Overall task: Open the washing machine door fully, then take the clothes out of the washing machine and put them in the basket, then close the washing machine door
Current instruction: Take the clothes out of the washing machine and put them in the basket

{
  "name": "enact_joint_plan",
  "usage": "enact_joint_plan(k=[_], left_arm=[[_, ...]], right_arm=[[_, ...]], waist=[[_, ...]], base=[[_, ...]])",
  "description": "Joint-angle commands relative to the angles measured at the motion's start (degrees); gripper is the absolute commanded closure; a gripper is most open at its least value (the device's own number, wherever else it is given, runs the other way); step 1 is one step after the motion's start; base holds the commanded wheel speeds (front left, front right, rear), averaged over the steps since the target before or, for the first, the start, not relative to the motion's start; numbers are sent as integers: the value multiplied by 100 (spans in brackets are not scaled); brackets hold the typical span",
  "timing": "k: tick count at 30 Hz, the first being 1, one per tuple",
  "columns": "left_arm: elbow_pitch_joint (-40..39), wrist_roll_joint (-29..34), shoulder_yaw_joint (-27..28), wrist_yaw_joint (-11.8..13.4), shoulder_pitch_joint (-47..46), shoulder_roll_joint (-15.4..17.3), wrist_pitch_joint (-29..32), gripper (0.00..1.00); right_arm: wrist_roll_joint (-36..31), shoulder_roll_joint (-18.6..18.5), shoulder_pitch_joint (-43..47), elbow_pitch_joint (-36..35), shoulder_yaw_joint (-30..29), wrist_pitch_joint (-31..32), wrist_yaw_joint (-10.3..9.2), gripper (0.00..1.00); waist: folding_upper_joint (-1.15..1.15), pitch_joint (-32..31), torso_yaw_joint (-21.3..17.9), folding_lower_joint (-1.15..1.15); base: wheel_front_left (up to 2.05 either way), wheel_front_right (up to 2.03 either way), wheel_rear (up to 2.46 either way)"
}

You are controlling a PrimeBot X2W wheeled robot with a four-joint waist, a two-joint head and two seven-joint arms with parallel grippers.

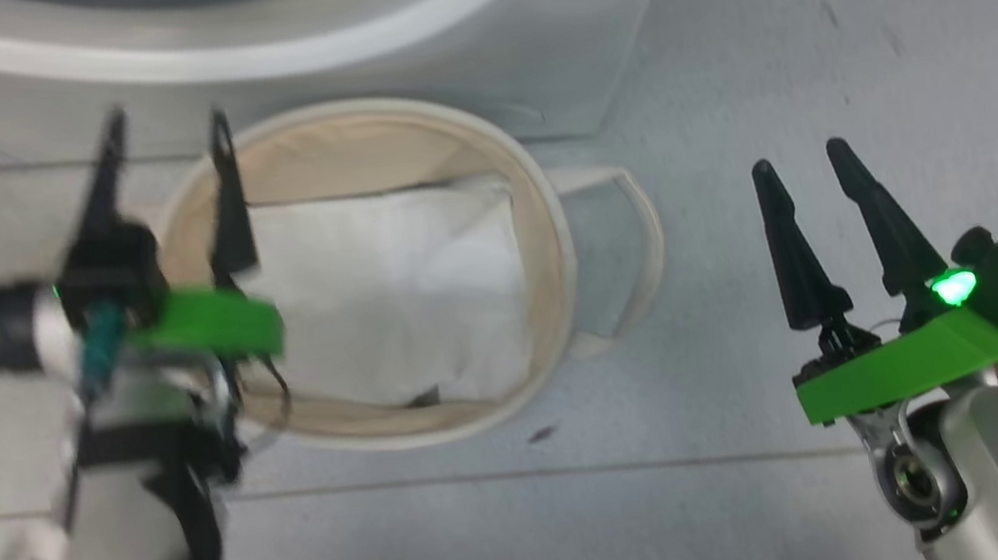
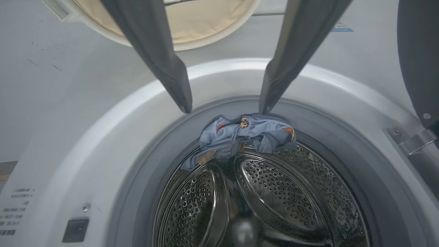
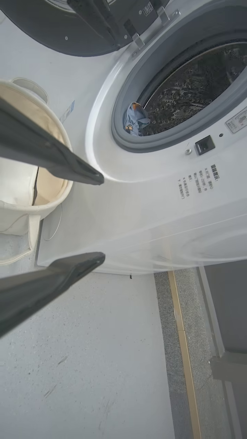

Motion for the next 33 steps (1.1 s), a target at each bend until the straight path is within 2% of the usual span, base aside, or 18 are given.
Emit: enact_joint_plan(k=[1, 11, 23, 33], left_arm=[[-35, 128, 184, 37, -378, 276, 82, 0], [753, 680, 97, 304, -2455, 768, 792, 0], [2008, 1317, -334, 437, -3827, 1079, 1504, 0], [2932, 1879, -802, 765, -4635, 1207, 1695, 0]], right_arm=[[36, 23, -71, -205, 149, -70, 3, 0], [182, 23, -433, -393, 242, -70, 3, 0], [336, 23, -666, -515, 351, -70, 3, 0], [385, 23, -753, -609, 407, -70, 3, 0]], waist=[[0, 357, -156, 0], [0, 1083, -458, 0], [0, 1568, -670, 0], [0, 1799, -818, 0]], base=[[0, 0, 0], [0, 0, 0], [0, 0, 0], [0, 0, 0]])
